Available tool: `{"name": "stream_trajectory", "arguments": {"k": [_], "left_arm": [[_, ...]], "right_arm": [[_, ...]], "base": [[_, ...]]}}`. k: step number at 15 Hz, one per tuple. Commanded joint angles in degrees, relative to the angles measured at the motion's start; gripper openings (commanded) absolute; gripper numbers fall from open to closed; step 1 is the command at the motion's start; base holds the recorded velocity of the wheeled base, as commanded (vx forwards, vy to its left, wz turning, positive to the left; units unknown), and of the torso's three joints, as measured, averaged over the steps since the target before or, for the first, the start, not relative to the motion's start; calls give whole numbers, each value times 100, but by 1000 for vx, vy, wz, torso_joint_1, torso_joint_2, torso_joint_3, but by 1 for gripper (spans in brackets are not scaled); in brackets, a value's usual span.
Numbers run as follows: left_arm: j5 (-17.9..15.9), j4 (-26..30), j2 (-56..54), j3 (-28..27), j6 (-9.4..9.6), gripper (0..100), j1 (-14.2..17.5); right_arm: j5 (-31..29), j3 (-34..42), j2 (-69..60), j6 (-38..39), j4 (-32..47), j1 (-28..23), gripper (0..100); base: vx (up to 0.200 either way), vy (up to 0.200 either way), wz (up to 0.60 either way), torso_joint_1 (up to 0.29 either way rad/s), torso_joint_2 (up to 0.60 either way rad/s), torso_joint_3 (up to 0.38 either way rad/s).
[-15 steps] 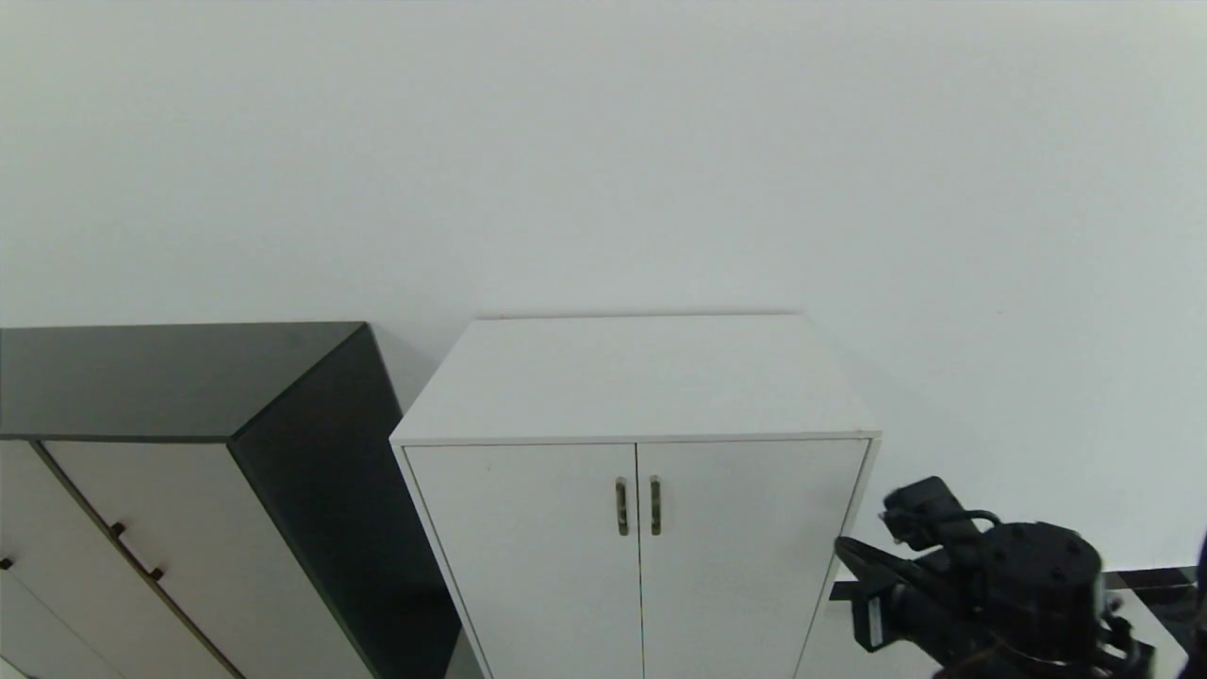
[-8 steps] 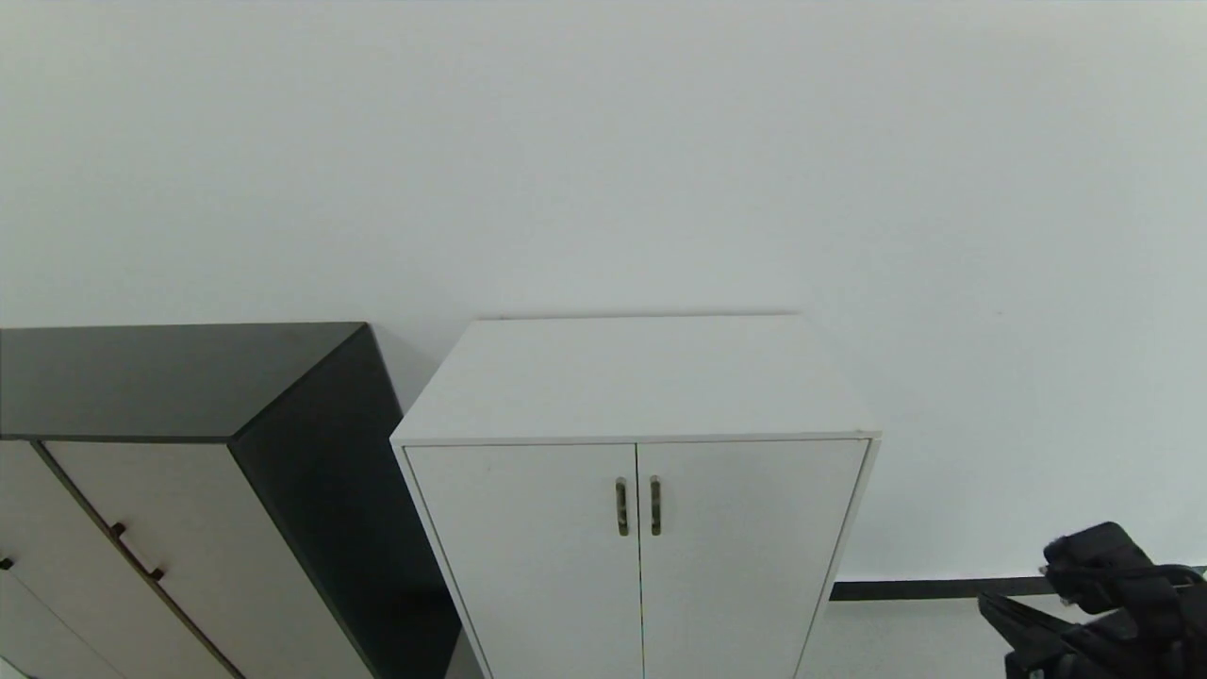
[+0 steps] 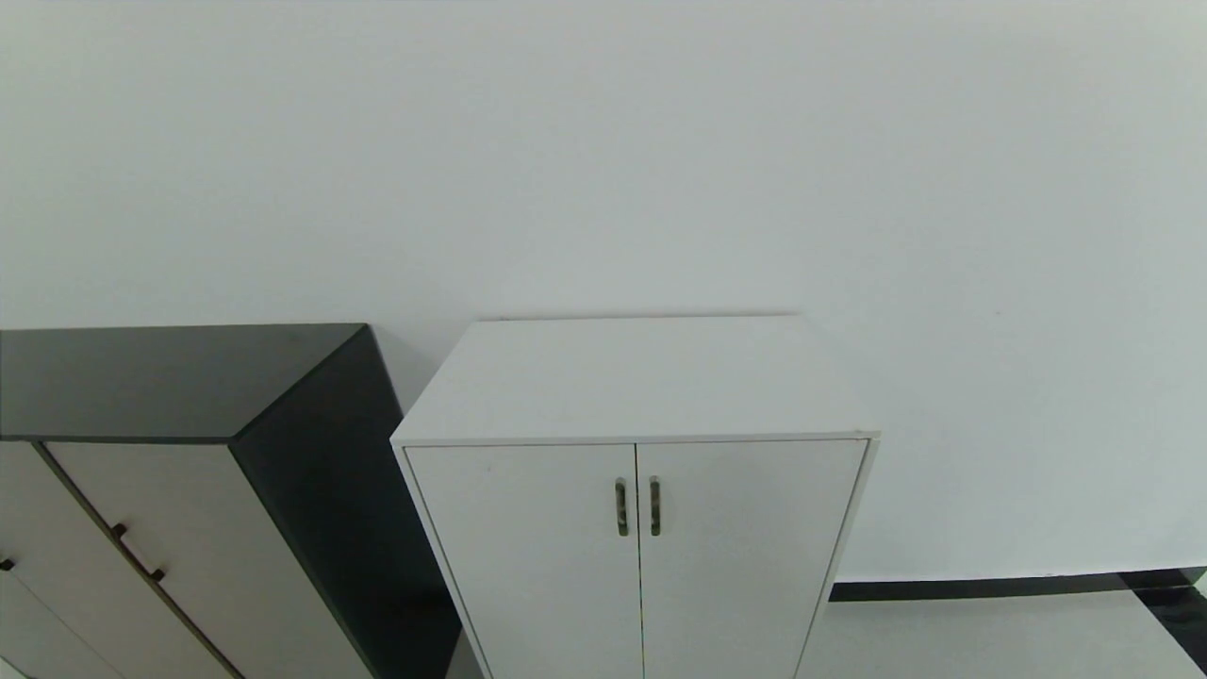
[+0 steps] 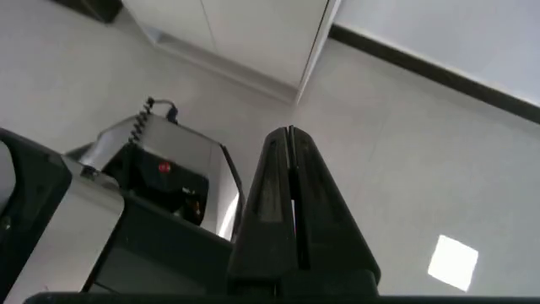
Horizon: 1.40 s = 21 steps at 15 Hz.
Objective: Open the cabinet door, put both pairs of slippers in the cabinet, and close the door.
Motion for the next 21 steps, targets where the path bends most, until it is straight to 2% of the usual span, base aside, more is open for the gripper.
{"name": "stream_trajectory", "arguments": {"k": [1,7,8,11,12,13,18,21], "left_arm": [[-5,0,-1,0,-2,0,1],[4,0,-1,0,-2,0,1],[4,0,-1,0,-2,0,1],[4,0,-1,0,-2,0,1],[4,0,-1,0,-2,0,1],[4,0,-1,0,-2,0,1],[4,0,-1,0,-2,0,1],[4,0,-1,0,-2,0,1]], "right_arm": [[260,0,-829,39,137,-15,0],[383,0,-1084,-49,207,-173,0],[366,0,-1119,-49,207,-358,0],[401,-9,-1400,-234,216,-1966,0],[427,-9,-1559,-269,225,-2177,0],[436,-9,-2033,-286,225,-2643,0],[436,-9,-3325,-295,225,-3214,0],[436,-9,-3712,-295,225,-3293,0]], "base": [[0,0,0,0,0,0],[0,0,0,0,0,0],[0,0,0,0,0,0],[0,0,0,0,0,0],[0,0,0,0,0,0],[0,0,0,0,0,0],[0,0,0,0,0,0],[0,0,0,0,0,0]]}}
